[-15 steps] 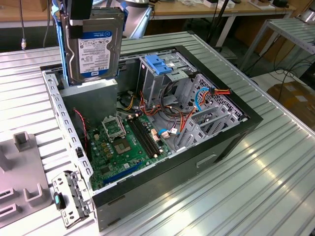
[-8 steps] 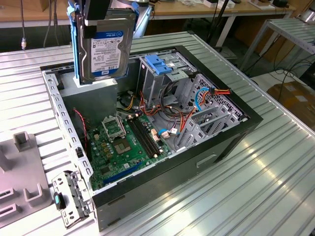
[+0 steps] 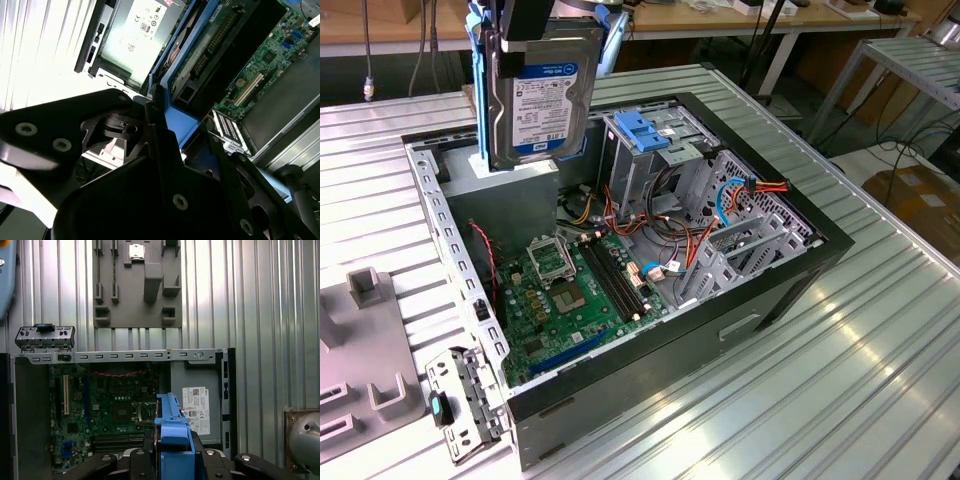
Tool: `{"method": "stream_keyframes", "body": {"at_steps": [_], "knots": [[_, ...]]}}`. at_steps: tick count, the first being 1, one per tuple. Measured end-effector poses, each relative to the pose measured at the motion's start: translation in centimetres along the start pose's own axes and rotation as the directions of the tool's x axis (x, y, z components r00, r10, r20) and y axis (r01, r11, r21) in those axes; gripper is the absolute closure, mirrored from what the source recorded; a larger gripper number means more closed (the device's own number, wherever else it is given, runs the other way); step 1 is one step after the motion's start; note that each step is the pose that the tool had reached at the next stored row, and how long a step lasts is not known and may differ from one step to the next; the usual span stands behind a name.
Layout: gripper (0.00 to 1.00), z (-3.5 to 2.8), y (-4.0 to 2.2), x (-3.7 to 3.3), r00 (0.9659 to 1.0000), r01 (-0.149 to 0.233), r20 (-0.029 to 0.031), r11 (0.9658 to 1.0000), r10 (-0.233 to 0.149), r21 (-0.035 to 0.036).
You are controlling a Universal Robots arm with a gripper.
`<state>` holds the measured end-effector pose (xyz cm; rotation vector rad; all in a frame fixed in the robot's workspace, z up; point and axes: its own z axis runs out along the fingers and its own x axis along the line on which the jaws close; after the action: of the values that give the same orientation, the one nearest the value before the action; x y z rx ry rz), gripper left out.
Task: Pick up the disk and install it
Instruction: 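Insert the disk into the insertion slot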
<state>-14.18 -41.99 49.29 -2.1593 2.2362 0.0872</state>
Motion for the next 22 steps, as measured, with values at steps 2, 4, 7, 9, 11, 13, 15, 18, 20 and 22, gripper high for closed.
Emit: {"method": "stream_keyframes", "body": {"at_steps": [2, 4, 7, 9, 11, 13, 15, 18, 20, 22], "knots": [[0.63, 0.00, -0.01, 0.00, 1.0000, 0.000, 0.0000, 1.0000, 0.000, 0.0000], [0.63, 0.00, -0.02, 0.00, 1.0000, 0.000, 0.0000, 1.0000, 0.000, 0.0000], [0.63, 0.00, -0.03, 0.03, 1.0000, 0.000, 0.0000, 1.0000, 0.000, 0.0000], [0.63, -0.02, -0.04, 0.17, 1.0000, 0.000, -0.0001, 1.0000, 0.000, 0.0000], [0.63, -0.03, -0.04, 0.42, 1.0000, 0.000, 0.0000, 1.0000, 0.000, 0.0000], [0.63, -0.04, -0.04, 0.60, 1.0000, 0.000, 0.0000, 1.0000, 0.000, 0.0000], [0.63, -0.05, -0.05, 0.85, 1.0000, 0.000, 0.0000, 1.0000, 0.000, 0.0000], [0.63, -0.07, -0.06, 1.10, 1.0000, 0.000, 0.0000, 1.0000, 0.000, 0.0000], [0.63, -0.08, -0.06, 1.21, 1.0000, 0.000, -0.0001, 1.0000, 0.000, 0.0000], [0.63, -0.08, -0.07, 1.36, 1.0000, 0.000, 0.0000, 1.0000, 0.000, 0.0000]]}}
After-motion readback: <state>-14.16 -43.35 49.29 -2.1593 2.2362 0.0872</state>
